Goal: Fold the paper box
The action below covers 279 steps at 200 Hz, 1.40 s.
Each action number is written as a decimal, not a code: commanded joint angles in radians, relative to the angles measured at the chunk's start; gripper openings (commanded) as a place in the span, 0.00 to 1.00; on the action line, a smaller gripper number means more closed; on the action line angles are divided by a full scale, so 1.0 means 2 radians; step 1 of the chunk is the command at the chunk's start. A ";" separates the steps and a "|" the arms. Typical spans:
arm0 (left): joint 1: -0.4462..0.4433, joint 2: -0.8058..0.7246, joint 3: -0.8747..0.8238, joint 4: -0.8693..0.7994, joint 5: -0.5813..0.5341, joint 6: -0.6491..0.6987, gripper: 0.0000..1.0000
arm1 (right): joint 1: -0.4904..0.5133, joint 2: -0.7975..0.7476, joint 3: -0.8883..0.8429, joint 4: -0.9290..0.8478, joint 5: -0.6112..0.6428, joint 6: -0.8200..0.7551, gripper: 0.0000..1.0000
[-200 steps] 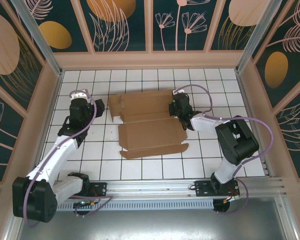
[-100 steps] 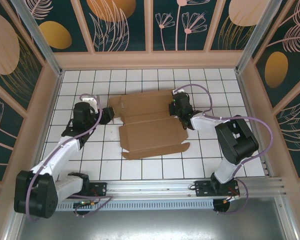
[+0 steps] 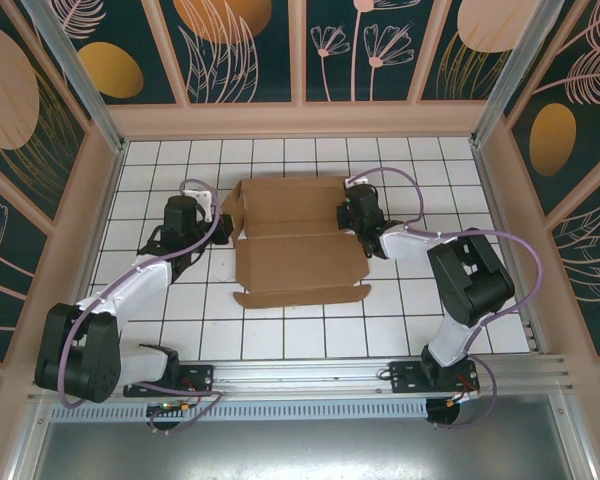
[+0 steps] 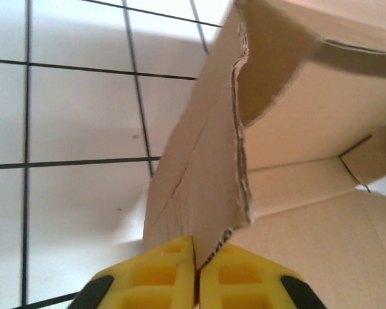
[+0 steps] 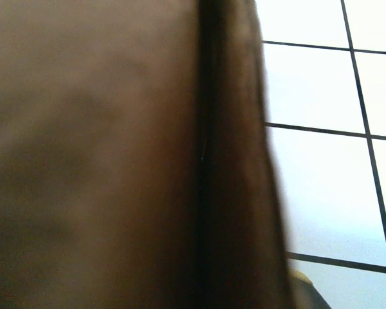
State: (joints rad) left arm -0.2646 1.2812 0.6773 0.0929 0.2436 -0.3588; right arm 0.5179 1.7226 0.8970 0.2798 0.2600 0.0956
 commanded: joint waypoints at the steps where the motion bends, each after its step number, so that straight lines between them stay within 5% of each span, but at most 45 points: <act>1: -0.020 -0.014 -0.001 0.006 0.030 -0.003 0.06 | 0.003 0.026 -0.003 -0.042 -0.009 0.013 0.00; 57: -0.046 0.032 0.028 0.018 0.037 0.000 0.16 | 0.009 0.034 -0.003 -0.042 -0.008 0.017 0.00; 102: -0.051 0.040 0.066 -0.005 -0.005 0.026 0.55 | 0.008 0.028 -0.004 -0.048 0.000 0.007 0.00; 123: -0.051 0.026 0.062 0.008 -0.017 0.036 0.64 | 0.007 0.031 -0.004 -0.049 -0.002 0.002 0.00; 164: -0.051 0.037 0.059 0.052 0.011 0.022 0.66 | -0.004 0.042 0.011 -0.063 -0.026 -0.013 0.00; 214: -0.050 0.040 0.116 0.013 -0.022 0.016 0.67 | -0.024 0.059 0.102 -0.200 -0.074 0.002 0.00; 279: -0.011 -0.017 0.166 -0.031 -0.050 0.022 0.81 | -0.049 0.093 0.187 -0.304 -0.118 -0.011 0.00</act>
State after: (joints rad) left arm -0.3298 1.2716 0.9562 0.0742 0.1814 -0.3157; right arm 0.4332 1.8549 1.2377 -0.1173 0.0868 0.0895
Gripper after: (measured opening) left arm 0.805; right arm 0.086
